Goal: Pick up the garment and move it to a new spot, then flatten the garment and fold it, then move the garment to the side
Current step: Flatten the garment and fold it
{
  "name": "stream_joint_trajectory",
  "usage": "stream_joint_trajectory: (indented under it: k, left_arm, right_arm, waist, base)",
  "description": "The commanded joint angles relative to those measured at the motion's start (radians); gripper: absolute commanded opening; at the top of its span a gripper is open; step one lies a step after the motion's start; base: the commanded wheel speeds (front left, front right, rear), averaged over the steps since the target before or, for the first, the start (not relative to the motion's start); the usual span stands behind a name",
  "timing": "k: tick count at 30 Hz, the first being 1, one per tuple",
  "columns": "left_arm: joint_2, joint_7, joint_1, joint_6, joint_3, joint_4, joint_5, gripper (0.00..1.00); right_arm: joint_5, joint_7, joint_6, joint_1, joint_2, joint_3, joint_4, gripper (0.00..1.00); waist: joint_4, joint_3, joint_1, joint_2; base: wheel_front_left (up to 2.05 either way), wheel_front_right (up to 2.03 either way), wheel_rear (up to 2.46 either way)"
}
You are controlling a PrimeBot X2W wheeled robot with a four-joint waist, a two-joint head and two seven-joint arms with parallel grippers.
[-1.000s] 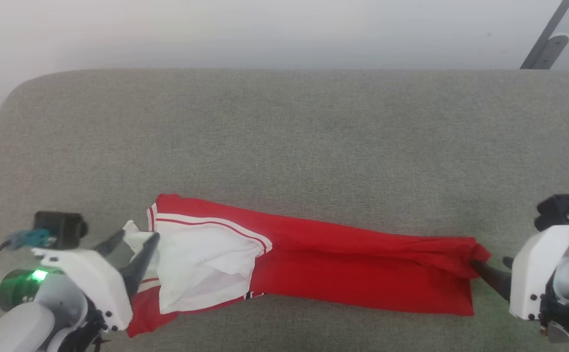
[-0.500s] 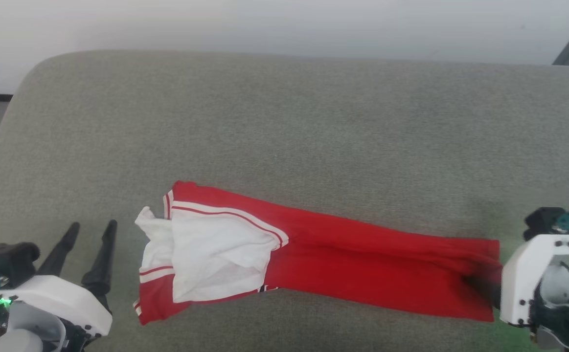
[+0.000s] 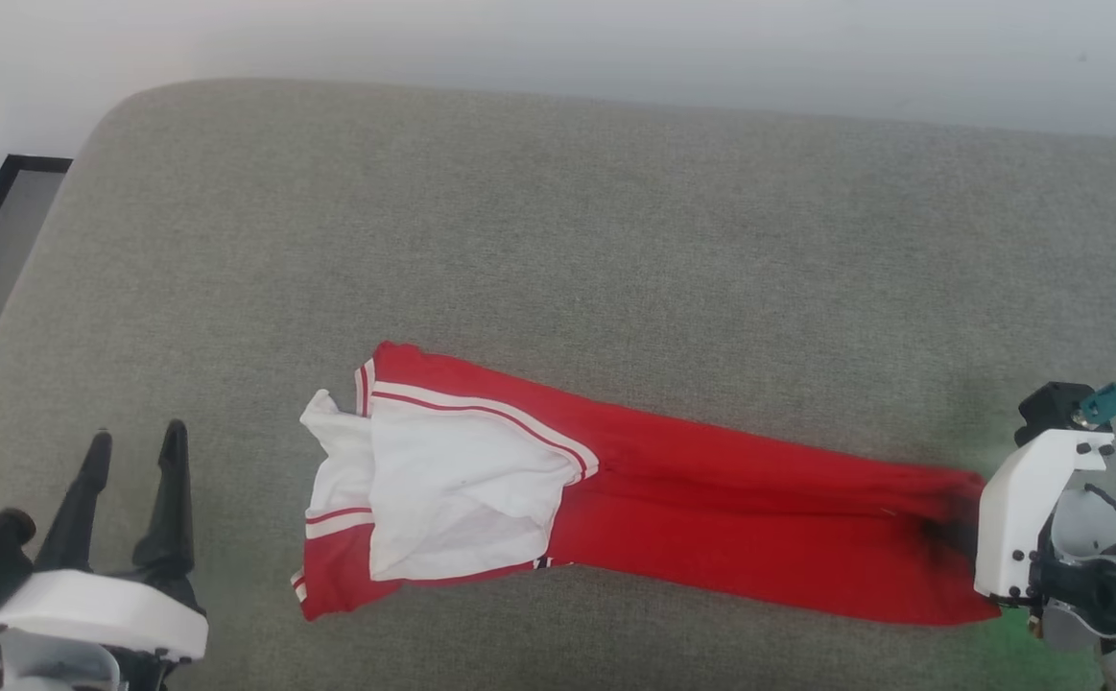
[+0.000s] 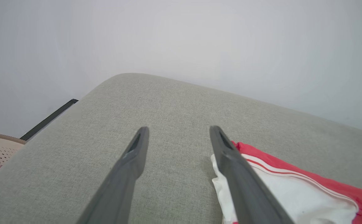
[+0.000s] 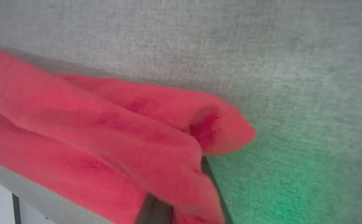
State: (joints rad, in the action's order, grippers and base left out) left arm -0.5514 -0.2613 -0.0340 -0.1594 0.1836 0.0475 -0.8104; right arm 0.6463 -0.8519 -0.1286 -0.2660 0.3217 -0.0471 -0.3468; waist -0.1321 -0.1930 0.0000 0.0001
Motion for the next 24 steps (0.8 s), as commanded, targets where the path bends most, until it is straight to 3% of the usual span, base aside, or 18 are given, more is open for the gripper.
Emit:
stream_joint_trajectory:
  k: [1, 7, 12, 24]
  left_arm:
    - [0.013, -0.005, 0.016, 0.013, -0.012, 0.004, 0.014, 1.00]
    - [0.078, -0.005, 0.042, 0.081, -0.086, 0.034, 0.068, 1.00]
    - [0.119, -0.005, 0.049, 0.127, -0.135, 0.051, 0.106, 1.00]
    - [0.157, -0.005, 0.038, 0.171, -0.181, 0.050, 0.156, 1.00]
  right_arm:
    - [0.017, -0.005, -0.004, 0.023, -0.046, -0.042, -0.036, 0.00]
    - [0.072, 0.017, -0.002, -0.013, 0.005, -0.011, -0.017, 0.00]
    - [0.081, 0.027, -0.001, -0.025, 0.089, 0.058, -0.016, 0.00]
    - [0.035, 0.033, -0.001, -0.085, 0.220, 0.210, -0.120, 0.00]
  waist:
    - [-0.002, 0.001, 0.0000, -0.0001]
    - [-0.002, 0.014, 0.0000, -0.0001]
    - [0.009, 0.023, 0.0000, -0.0001]
    - [0.043, 0.012, 0.0000, -0.0001]
  base:
    - [0.00, 0.00, 0.00]
    - [0.00, 0.00, 0.00]
    - [0.00, 0.00, 0.00]
    - [0.00, 0.00, 0.00]
